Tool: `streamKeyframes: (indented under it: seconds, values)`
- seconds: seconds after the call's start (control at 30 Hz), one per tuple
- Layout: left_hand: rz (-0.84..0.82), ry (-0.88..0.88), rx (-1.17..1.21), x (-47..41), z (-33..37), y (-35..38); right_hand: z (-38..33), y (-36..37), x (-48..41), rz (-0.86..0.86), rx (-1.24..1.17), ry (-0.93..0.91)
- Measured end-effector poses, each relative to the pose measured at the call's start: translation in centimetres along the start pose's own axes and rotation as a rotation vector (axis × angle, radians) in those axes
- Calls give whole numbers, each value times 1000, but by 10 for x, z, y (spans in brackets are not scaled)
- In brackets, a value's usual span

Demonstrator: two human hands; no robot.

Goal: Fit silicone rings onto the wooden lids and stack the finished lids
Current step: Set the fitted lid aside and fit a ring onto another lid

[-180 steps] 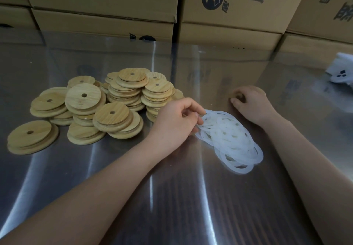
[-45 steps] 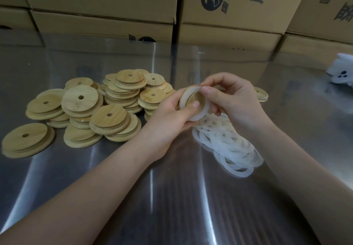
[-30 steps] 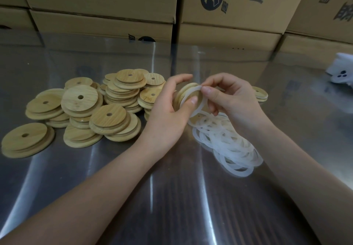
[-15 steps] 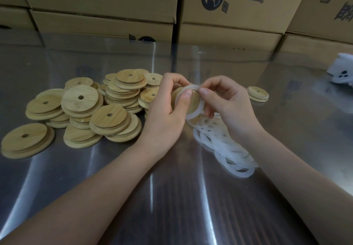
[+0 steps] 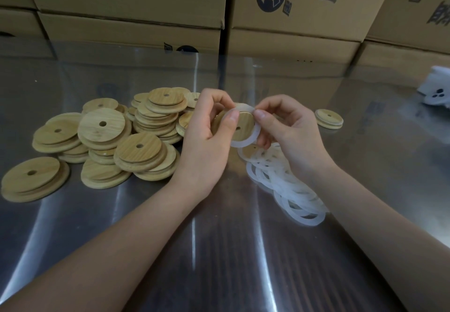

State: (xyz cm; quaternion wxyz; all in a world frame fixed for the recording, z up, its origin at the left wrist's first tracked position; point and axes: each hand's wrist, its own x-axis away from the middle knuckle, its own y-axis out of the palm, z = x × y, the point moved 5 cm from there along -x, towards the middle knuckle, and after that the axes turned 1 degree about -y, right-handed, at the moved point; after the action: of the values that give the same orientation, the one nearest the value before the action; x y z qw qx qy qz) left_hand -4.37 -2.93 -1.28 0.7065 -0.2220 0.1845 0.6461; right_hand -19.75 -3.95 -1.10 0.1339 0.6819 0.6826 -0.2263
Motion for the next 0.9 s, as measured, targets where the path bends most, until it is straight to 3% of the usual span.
streamKeyframes:
  seconds: [0.57,0.9]
  values:
    - [-22,-83,139,2,-1,2,-8,-1,1,19,-9,-13]
    - [18,-95,71,1,-2,1,-6,-1,2,47,40,11]
